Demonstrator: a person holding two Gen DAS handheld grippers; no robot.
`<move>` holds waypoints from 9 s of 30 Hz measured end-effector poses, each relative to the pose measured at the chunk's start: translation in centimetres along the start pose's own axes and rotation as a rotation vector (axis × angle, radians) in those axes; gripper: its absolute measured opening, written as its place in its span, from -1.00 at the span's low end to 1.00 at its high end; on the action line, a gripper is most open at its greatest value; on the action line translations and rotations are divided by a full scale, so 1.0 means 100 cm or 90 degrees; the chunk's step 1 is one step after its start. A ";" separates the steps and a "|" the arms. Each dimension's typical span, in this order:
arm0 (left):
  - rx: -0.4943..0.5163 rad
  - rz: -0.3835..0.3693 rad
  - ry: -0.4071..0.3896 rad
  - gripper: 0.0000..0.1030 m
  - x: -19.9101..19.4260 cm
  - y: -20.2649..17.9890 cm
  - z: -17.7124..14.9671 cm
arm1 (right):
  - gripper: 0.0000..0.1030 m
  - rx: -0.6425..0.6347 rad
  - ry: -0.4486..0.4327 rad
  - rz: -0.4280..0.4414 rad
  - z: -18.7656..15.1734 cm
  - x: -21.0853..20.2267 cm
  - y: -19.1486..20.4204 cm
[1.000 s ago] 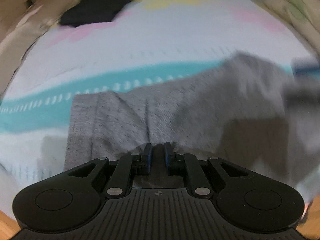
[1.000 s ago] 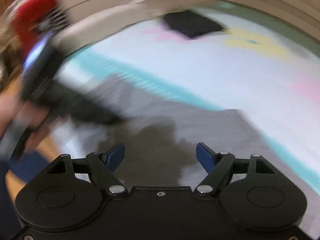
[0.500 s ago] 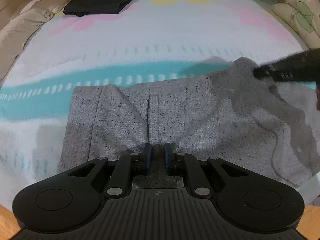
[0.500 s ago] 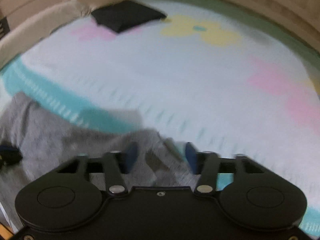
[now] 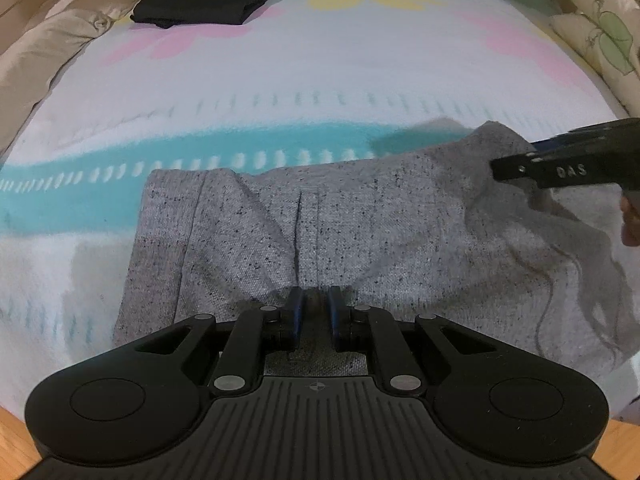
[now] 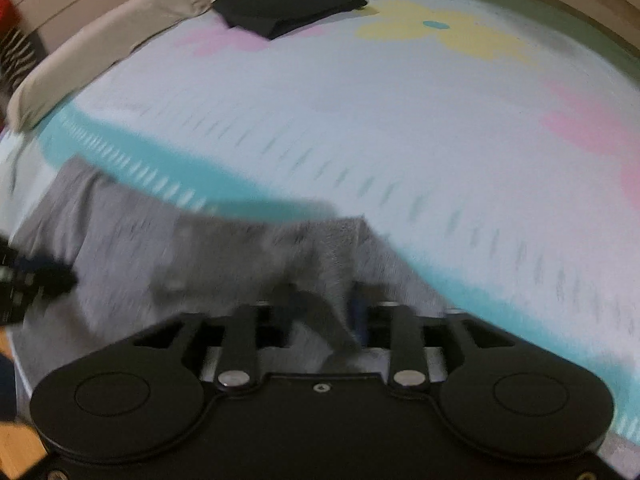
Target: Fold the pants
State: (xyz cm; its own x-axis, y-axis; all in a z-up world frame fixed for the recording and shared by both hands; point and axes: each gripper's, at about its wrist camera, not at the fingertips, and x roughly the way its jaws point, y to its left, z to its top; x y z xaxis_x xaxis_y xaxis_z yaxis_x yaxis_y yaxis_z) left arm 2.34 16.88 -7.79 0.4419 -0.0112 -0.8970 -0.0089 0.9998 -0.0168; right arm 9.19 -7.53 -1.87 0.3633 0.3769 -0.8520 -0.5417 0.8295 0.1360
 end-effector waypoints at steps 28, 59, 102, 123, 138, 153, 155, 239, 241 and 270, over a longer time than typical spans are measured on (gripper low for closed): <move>0.143 -0.099 -0.099 -0.75 -0.019 -0.105 0.009 | 0.34 0.169 0.080 -0.228 -0.067 -0.051 -0.091; 0.317 -0.094 -0.101 -0.73 0.035 -0.235 -0.002 | 0.44 0.472 -0.037 -0.450 -0.294 -0.190 -0.360; 0.307 -0.141 -0.106 -0.72 0.032 -0.234 0.000 | 0.27 0.825 -0.058 -0.257 -0.375 -0.223 -0.375; 0.262 -0.219 -0.099 -0.73 0.004 -0.309 0.018 | -0.56 0.731 -0.092 -0.261 -0.352 -0.212 -0.362; 0.372 -0.258 -0.034 -0.72 0.040 -0.420 0.016 | -0.59 0.687 -0.145 -0.273 -0.324 -0.238 -0.342; 0.161 -0.117 -0.120 -0.72 -0.006 -0.192 0.064 | -0.59 0.311 -0.232 -0.153 -0.142 -0.220 -0.153; 0.141 -0.099 -0.133 -0.72 -0.009 -0.168 0.066 | -0.59 0.253 -0.212 -0.133 -0.119 -0.198 -0.116; 0.043 -0.267 -0.098 -0.84 0.009 -0.162 0.021 | 0.90 0.241 -0.024 -0.218 -0.138 -0.056 -0.100; 0.019 -0.253 -0.077 -0.85 0.019 -0.155 0.021 | 0.90 0.228 -0.064 -0.227 -0.134 -0.066 -0.096; 0.025 -0.334 -0.038 0.17 0.060 -0.179 0.025 | 0.91 0.278 -0.046 -0.251 -0.131 -0.061 -0.122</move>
State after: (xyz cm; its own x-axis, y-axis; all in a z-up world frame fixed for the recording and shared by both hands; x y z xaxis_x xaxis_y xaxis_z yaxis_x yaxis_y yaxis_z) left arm 7.42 -1.01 -11.71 0.4279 -0.5106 -0.7457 0.2597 0.8598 -0.4397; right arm 3.65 -25.42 -4.93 0.5331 0.0210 -0.8458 0.0005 0.9997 0.0252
